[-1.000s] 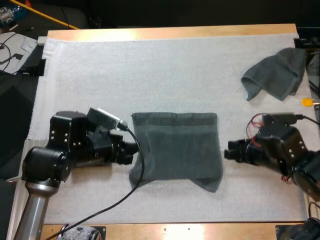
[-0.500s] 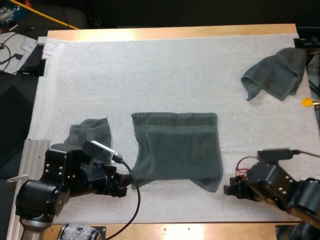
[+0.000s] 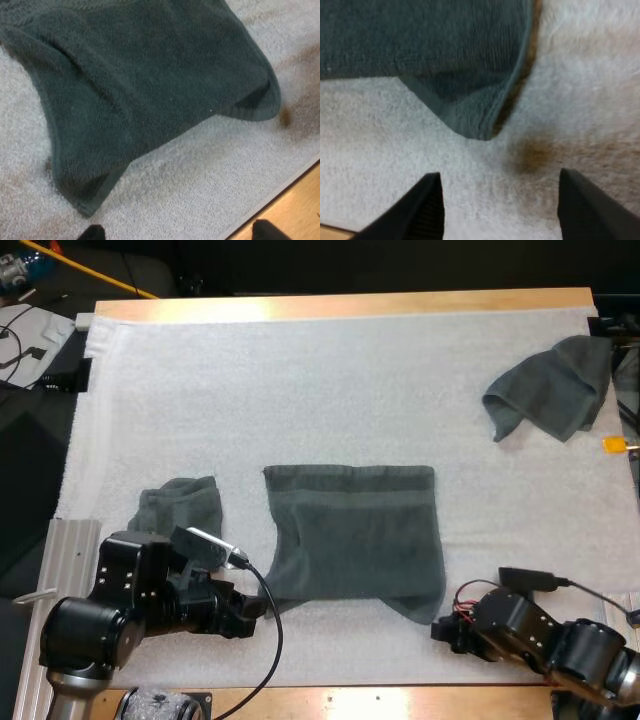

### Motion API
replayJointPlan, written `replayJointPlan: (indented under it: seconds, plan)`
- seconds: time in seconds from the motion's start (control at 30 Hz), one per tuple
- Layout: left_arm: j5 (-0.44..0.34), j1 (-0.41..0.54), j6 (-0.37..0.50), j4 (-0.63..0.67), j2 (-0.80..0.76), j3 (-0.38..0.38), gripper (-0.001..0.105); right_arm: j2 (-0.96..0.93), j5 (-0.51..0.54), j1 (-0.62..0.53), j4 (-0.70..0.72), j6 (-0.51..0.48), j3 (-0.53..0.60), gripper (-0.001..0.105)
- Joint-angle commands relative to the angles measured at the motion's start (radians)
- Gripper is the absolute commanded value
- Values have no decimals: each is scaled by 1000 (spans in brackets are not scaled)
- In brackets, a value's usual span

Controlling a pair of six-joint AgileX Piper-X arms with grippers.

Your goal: Pick towel from pile, fold and stack

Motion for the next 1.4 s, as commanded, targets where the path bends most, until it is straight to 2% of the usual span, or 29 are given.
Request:
replayJointPlan:
  seconds: [0.0,0.27,0.47,0.53,0.67,0.83,1.03,1.1,1.2,1.37]
  plan:
    - [-1,-2,-2,9,4,-4,58,24,-33,-3,-130,58,65,50]
    - [-2,-3,-1,17,3,-2,58,160,-53,-22,-304,123,126,50]
    - [-2,-2,-1,22,6,-2,58,286,-124,-83,-403,144,124,50]
    - [9,-2,-6,13,0,-2,58,253,-74,-58,-377,150,121,50]
    - [10,0,-8,11,-5,-1,57,342,-94,-102,-451,184,124,48]
    - [10,0,-7,14,-7,-1,57,410,-145,-140,-515,205,125,36]
    - [9,-1,-6,15,-5,-4,57,459,-161,-144,-551,224,126,32]
    - [11,-2,-4,16,-5,-3,57,461,-156,-145,-553,225,123,23]
    - [10,0,0,6,-4,-1,57,454,-143,-144,-547,212,126,1]
    - [11,-4,3,1,3,-2,57,430,-148,-144,-568,201,112,0]
